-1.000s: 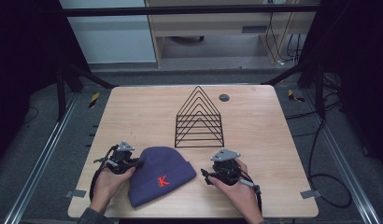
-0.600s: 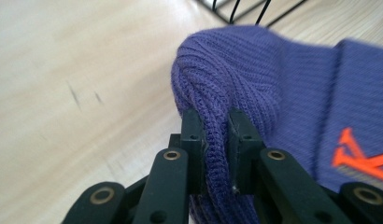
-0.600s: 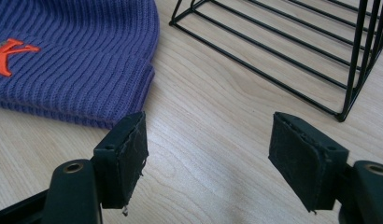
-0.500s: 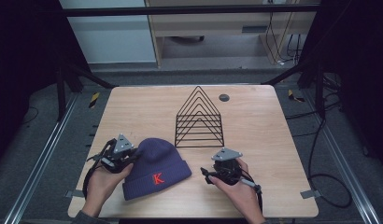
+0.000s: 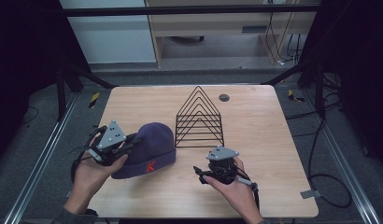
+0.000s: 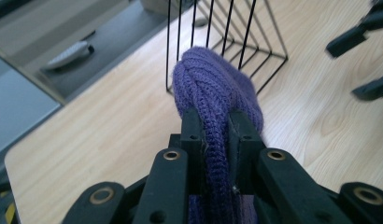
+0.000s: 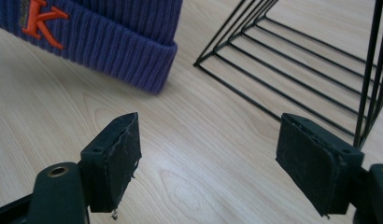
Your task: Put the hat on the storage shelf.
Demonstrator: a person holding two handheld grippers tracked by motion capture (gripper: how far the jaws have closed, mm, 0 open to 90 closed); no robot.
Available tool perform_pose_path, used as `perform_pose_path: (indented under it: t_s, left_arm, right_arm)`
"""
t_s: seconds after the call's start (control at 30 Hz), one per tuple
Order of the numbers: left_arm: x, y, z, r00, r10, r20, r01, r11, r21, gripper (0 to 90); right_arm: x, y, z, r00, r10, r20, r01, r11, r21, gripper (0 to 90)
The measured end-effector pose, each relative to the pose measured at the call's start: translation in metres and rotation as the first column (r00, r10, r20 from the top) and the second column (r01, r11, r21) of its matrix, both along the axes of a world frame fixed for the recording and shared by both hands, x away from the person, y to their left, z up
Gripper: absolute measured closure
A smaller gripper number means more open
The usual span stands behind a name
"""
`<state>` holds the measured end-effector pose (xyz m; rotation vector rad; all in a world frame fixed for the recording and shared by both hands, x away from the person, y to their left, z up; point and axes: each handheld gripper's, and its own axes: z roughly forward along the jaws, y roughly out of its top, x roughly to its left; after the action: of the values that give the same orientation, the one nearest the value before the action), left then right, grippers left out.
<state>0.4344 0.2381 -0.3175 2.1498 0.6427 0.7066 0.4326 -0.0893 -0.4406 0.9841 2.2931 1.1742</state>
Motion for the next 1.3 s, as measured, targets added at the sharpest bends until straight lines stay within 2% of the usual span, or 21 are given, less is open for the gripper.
perform_pose_path:
  t_s: [0.1, 0.27, 0.4, 0.47, 0.57, 0.7, 0.73, 0.87, 1.13, 1.23, 1.3]
  left_arm:
    - [0.0, 0.002, 0.016, 0.9995, -0.014, 0.029, 0.015, 0.9999, -0.004, 78.6]
    - [0.002, 0.005, 0.037, 0.9979, -0.034, 0.055, 0.035, 0.9992, -0.018, 78.6]
    - [0.005, 0.005, 0.051, 0.9954, -0.066, 0.069, 0.069, 0.9968, -0.04, 78.6]
    - [0.006, 0.006, 0.057, 0.9943, -0.08, 0.07, 0.083, 0.9958, -0.041, 78.6]
    - [0.006, 0.006, 0.066, 0.9912, -0.103, 0.083, 0.109, 0.9921, -0.063, 78.6]
    - [0.006, 0.006, 0.075, 0.987, -0.124, 0.102, 0.133, 0.9869, -0.091, 78.6]
    - [0.005, 0.007, 0.078, 0.9853, -0.129, 0.112, 0.139, 0.987, -0.082, 78.5]
    - [0.003, 0.007, 0.085, 0.9811, -0.139, 0.134, 0.151, 0.9847, -0.086, 78.5]
    - [0.006, 0.012, 0.095, 0.9768, -0.152, 0.15, 0.172, 0.977, -0.126, 78.5]
    - [0.011, 0.013, 0.097, 0.9779, -0.152, 0.143, 0.173, 0.974, -0.146, 78.6]
    - [0.015, 0.012, 0.098, 0.9793, -0.144, 0.142, 0.165, 0.9746, -0.151, 78.5]
  right_arm:
    - [0.001, 0.005, 0.004, 0.9999, 0.008, 0.014, -0.008, 1.0, 0.006, 22.6]
    - [0.008, 0.012, 0.009, 0.999, 0.022, 0.04, -0.022, 1.0, 0.016, 22.3]
    - [0.017, 0.02, 0.016, 0.9978, 0.051, 0.042, -0.053, 0.997, 0.051, 24.0]
    - [0.022, 0.024, 0.027, 0.9963, 0.076, 0.042, -0.079, 0.993, 0.088, 26.1]
    - [0.026, 0.029, 0.045, 0.9934, 0.098, 0.06, -0.105, 0.988, 0.118, 27.2]
    - [0.033, 0.038, 0.067, 0.9874, 0.134, 0.083, -0.143, 0.983, 0.113, 29.0]
    - [0.034, 0.04, 0.07, 0.9862, 0.142, 0.084, -0.151, 0.982, 0.113, 29.0]
    - [0.043, 0.046, 0.079, 0.9815, 0.18, 0.065, -0.186, 0.977, 0.107, 28.7]
    - [0.061, 0.053, 0.081, 0.9671, 0.254, -0.007, -0.253, 0.964, 0.086, 27.9]
    - [0.067, 0.055, 0.08, 0.9649, 0.262, -0.018, -0.26, 0.962, 0.08, 31.9]
    - [0.069, 0.055, 0.082, 0.9654, 0.26, -0.011, -0.258, 0.962, 0.089, 39.4]
